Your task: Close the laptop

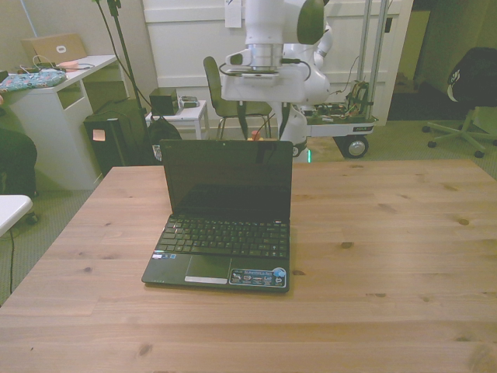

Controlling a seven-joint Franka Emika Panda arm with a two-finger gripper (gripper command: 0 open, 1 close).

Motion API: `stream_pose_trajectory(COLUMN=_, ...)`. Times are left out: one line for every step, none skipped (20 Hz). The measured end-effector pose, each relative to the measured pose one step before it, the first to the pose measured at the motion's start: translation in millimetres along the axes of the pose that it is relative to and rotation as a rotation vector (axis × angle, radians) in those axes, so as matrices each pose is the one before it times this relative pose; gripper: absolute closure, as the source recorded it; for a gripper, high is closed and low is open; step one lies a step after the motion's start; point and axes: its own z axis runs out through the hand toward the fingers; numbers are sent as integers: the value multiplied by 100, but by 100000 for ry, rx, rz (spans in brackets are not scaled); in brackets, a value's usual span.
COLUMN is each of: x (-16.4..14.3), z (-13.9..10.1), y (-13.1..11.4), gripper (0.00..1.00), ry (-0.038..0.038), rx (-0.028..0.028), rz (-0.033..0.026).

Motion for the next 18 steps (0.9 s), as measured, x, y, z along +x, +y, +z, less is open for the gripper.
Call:
stream_pose_trajectory(x=1207, z=6, y=625, gripper=0, ry=-264, rx=77, rz=1129)
stream_pose_trajectory(x=1157, z=35, y=424, gripper=0, ry=-190, rx=-58, rz=1061)
stream_pose_trajectory(x=1078, z=91, y=179, gripper=0, ry=-222, rx=-367, rz=766)
stream_pose_trajectory(x=964, z=111, y=-19, gripper=0, ry=-228, rx=-434, rz=383)
stream_pose_trajectory(x=852, z=95, y=-247, gripper=0, ry=-31, rx=-416, rz=136)
stream_pose_trajectory(x=794, z=49, y=-409, gripper=0, ry=170, rx=-391, rz=121)
stream_pose_trajectory(x=690, z=7, y=-435, gripper=100, ry=188, rx=-382, rz=-107)
stream_pose_trajectory(x=649, z=-41, y=-453, gripper=100, ry=300, rx=-256, rz=-121)
stream_pose_trajectory(x=570, z=-92, y=-450, gripper=100, ry=391, rx=-136, rz=-107)
stream_pose_trajectory(x=490, z=-145, y=-472, gripper=100, ry=467, rx=-19, rz=-210)
stream_pose_trajectory(x=341, z=-179, y=-558, gripper=100, ry=524, rx=35, rz=-532)
stream_pose_trajectory(x=216, z=-167, y=-601, gripper=100, ry=463, rx=60, rz=-740)
stream_pose_trajectory(x=74, z=-85, y=-596, gripper=100, ry=300, rx=12, rz=-870)
stream_pose_trajectory(x=39, z=9, y=-484, gripper=100, ry=104, rx=-65, rz=-691)
stream_pose_trajectory(x=72, z=76, y=-365, gripper=100, ry=-32, rx=-112, rz=-482)
stream_pose_trajectory(x=102, z=89, y=-288, gripper=100, ry=-70, rx=-109, rz=-342)
stream_pose_trajectory(x=122, z=140, y=-278, gripper=100, ry=-136, rx=-179, rz=-260)
stream_pose_trajectory(x=140, z=145, y=-241, gripper=100, ry=-131, rx=-194, rz=-163)
